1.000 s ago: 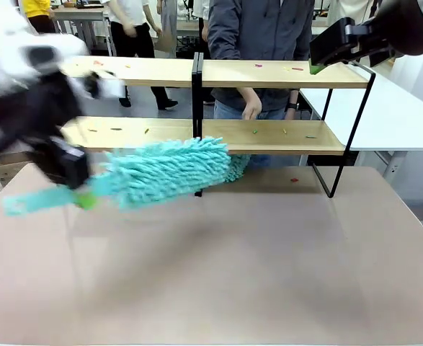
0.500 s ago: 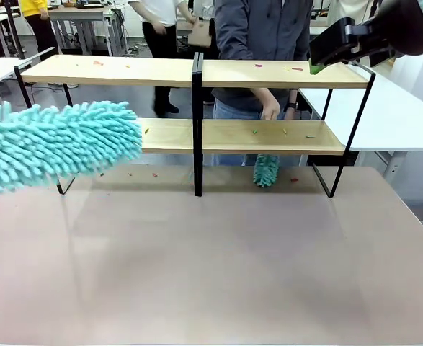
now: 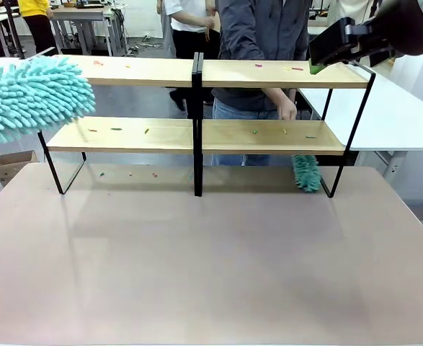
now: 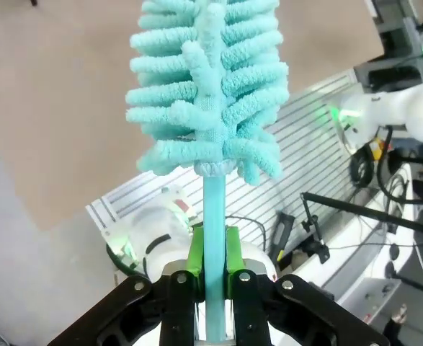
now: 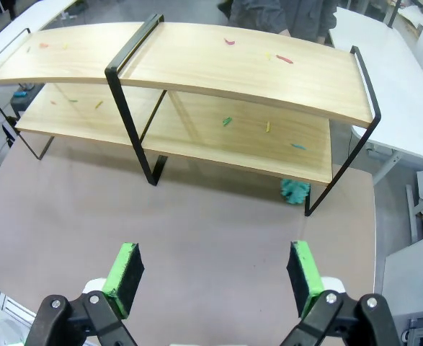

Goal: Clean the shelves.
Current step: Clean a randomly selected level of the Shelf with the Duster.

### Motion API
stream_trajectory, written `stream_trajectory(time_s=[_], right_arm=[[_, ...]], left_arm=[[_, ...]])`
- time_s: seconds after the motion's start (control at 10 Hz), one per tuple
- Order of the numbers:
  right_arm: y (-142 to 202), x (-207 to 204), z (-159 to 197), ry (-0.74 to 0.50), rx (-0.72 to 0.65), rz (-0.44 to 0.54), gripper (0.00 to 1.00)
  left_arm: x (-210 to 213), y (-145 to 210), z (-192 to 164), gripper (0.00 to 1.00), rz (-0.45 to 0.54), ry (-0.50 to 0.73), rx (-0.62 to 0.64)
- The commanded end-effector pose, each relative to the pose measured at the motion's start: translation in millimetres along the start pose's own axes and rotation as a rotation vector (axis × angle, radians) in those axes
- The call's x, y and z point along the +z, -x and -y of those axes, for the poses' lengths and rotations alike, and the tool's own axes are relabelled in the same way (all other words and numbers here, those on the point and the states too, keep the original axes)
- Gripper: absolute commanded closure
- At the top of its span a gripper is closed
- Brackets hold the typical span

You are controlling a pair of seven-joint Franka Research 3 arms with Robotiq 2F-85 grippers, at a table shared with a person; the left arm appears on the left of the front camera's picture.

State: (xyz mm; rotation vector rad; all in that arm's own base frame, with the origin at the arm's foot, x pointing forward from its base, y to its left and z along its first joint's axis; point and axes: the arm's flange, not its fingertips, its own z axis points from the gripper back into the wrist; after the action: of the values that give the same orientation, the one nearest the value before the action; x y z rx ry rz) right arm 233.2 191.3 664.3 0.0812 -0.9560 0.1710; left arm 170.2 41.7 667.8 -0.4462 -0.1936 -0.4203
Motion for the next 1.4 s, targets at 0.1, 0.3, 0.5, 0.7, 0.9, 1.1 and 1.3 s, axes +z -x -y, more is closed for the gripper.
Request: stream_trajectory(time_s=[0.1,0.3,0.5,0.7,0.9,1.1,1.3], right_arm=[[-1,0,-1,-0.002,0.0,0.002,0.0],[-1,0,-1,-0.002,0.0,0.002,0.0],[-1,0,-1,-0.002,0.0,0.002,0.0],[-1,0,-1,-0.002,0.0,0.002,0.0],[-1,0,-1,-0.002,0.0,0.002,0.0],[-1,0,-1,-0.002,0.0,0.002,0.0],[-1,0,-1,-0.002,0.0,0.002,0.0]], left_arm=[[-6,0,9,0.87,-0.034,0.021,-0.062],[-13,-7,11,0.87,-0.062,-0.022,-0.046],[-44,-38,41,0.87,-0.119,-0.127,-0.092],[-78,-64,77,0.87,-0.172,-0.199,-0.181],[-120,-91,115,0.87,-0.197,-0.207,-0.279],[-159,-112,151,0.87,-0.241,-0.173,-0.247],[-132,-91,129,0.87,-0.205,-0.223,-0.29]])
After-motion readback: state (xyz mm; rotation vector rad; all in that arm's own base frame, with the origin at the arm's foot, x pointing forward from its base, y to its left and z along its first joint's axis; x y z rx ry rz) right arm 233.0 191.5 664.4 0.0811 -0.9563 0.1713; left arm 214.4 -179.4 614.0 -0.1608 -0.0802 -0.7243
